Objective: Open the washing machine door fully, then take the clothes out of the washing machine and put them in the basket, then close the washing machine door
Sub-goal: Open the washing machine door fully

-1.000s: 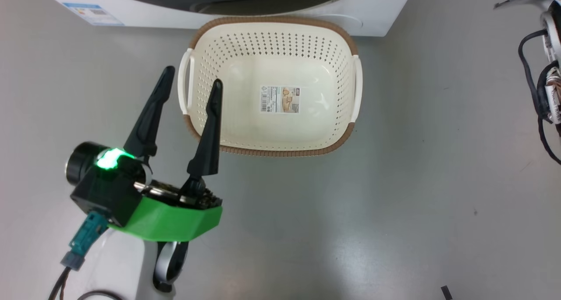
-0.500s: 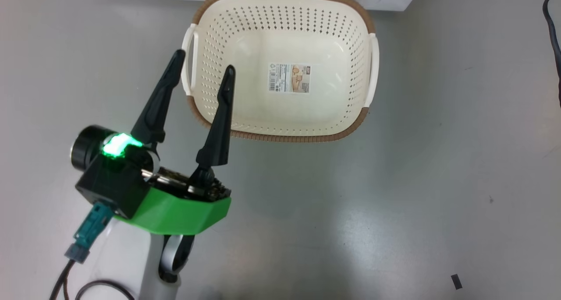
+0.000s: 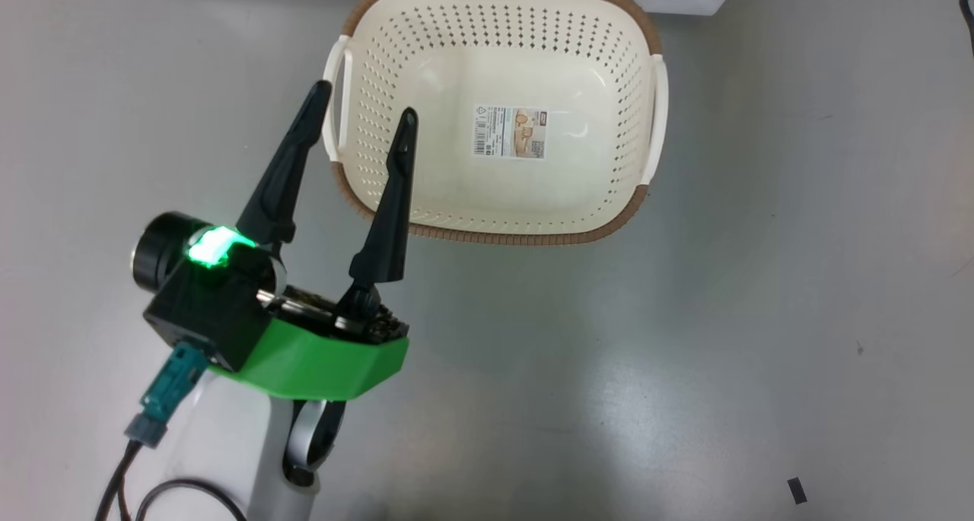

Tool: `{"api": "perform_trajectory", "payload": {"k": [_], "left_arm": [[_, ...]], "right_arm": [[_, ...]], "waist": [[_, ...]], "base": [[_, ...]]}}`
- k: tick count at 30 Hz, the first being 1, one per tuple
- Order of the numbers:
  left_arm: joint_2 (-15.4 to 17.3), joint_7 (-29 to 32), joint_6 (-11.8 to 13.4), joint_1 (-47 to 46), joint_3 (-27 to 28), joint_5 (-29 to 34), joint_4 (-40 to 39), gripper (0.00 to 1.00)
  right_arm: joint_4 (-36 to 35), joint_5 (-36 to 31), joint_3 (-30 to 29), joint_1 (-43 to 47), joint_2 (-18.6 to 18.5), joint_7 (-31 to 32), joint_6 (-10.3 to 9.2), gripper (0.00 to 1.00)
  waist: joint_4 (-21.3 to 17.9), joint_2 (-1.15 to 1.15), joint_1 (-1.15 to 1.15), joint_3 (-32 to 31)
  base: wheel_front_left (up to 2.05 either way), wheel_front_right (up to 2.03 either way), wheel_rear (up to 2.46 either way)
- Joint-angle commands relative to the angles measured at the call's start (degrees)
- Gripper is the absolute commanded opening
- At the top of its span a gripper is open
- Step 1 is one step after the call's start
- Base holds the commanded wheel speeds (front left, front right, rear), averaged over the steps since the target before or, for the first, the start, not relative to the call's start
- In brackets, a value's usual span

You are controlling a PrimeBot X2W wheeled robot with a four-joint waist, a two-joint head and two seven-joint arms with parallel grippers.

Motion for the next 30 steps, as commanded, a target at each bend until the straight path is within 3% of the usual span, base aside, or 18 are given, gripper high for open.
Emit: {"api": "perform_trajectory", "payload": {"k": [1,30], "left_arm": [[1.1,-0.3,0.3,0.6,1.5,-0.2,-1.1,1.0],[1.1,-0.3,0.2,3.7,4.7,0.8,2.8,1.0]], "right_arm": [[-2.0,0.4,0.5,0.7,1.6,0.6,0.22,0.0],[-9.3,1.2,1.7,14.5,4.4,5.5,0.22,0.0]], "waist": [[-0.2,0.0,0.0,-0.1],[-2.5,0.0,0.0,-9.0]], "base": [[0.0,0.0,0.0],[0.0,0.0,0.0]]}}
